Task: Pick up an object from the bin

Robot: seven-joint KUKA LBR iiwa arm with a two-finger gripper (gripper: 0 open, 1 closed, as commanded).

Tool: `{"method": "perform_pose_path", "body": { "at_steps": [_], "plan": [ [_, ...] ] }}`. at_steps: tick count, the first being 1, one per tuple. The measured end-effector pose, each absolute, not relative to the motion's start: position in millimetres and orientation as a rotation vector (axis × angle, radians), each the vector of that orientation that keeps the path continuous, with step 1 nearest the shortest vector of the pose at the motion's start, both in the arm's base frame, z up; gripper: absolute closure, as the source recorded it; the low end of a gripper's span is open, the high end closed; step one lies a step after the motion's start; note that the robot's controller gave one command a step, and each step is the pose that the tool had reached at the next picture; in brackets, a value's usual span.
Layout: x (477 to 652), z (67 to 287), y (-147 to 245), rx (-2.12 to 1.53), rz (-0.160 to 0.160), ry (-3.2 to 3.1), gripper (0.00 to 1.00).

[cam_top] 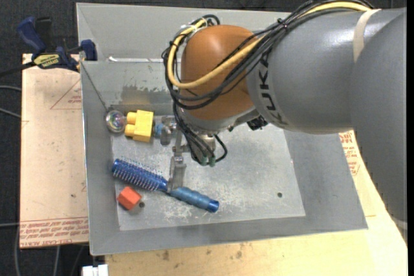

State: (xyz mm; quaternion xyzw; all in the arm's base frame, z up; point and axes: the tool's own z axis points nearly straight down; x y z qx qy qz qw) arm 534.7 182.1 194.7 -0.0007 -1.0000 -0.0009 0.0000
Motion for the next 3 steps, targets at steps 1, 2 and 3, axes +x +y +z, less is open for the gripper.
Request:
{"method": "perform_pose_path", "body": {
  "at_steps": [1, 2, 3],
  "plan": [
    [518.4, 76.0, 174.3, 0.429, 0.0, -3.11, 0.0],
    [505.2, 69.9, 179.3, 0.3, -0.003, -3.128, 0.0],
    [498.1, 118.7, 198.0, 0.199, -0.006, -3.14, 0.0]
  ]
}}
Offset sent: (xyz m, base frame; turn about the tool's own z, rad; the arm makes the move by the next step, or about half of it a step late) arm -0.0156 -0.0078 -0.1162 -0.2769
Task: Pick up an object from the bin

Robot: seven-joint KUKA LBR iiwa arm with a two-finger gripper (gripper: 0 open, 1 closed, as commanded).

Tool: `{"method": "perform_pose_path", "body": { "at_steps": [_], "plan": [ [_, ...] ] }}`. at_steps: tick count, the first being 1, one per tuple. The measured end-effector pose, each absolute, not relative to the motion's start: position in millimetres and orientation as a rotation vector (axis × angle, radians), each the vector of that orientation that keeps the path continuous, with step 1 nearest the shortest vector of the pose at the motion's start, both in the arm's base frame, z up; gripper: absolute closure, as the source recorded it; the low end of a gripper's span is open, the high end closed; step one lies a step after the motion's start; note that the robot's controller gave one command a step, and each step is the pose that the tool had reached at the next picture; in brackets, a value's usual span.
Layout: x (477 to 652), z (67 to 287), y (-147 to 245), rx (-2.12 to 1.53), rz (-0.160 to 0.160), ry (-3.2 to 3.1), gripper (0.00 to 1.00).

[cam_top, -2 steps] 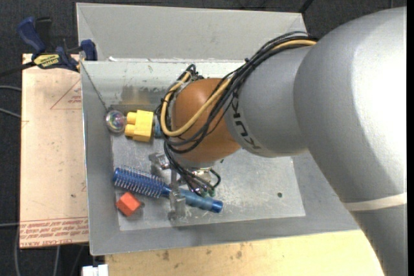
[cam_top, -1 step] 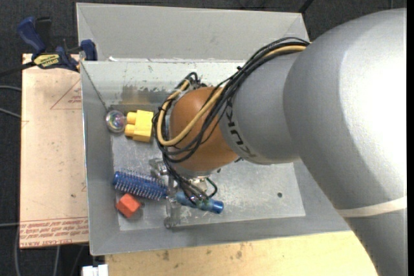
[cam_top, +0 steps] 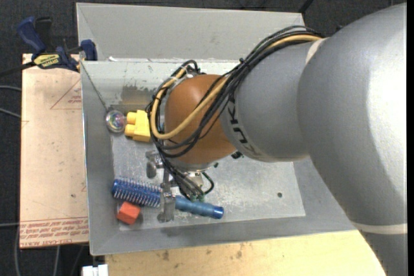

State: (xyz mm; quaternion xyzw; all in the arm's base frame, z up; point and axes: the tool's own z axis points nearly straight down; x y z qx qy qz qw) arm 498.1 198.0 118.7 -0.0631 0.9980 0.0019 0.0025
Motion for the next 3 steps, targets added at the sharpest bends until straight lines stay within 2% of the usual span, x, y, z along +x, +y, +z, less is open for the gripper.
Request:
{"method": "perform_pose_path", "body": {
  "at_steps": [1, 2, 3],
  "plan": [
    [491.3, 69.0, 195.7, -0.058, 0.003, 3.137, 0.0],
    [490.0, 69.1, 195.5, -0.056, 0.002, 3.142, 1.0],
    [524.4, 223.0, 207.5, -0.093, 0.007, 3.131, 1.0]
  ]
}}
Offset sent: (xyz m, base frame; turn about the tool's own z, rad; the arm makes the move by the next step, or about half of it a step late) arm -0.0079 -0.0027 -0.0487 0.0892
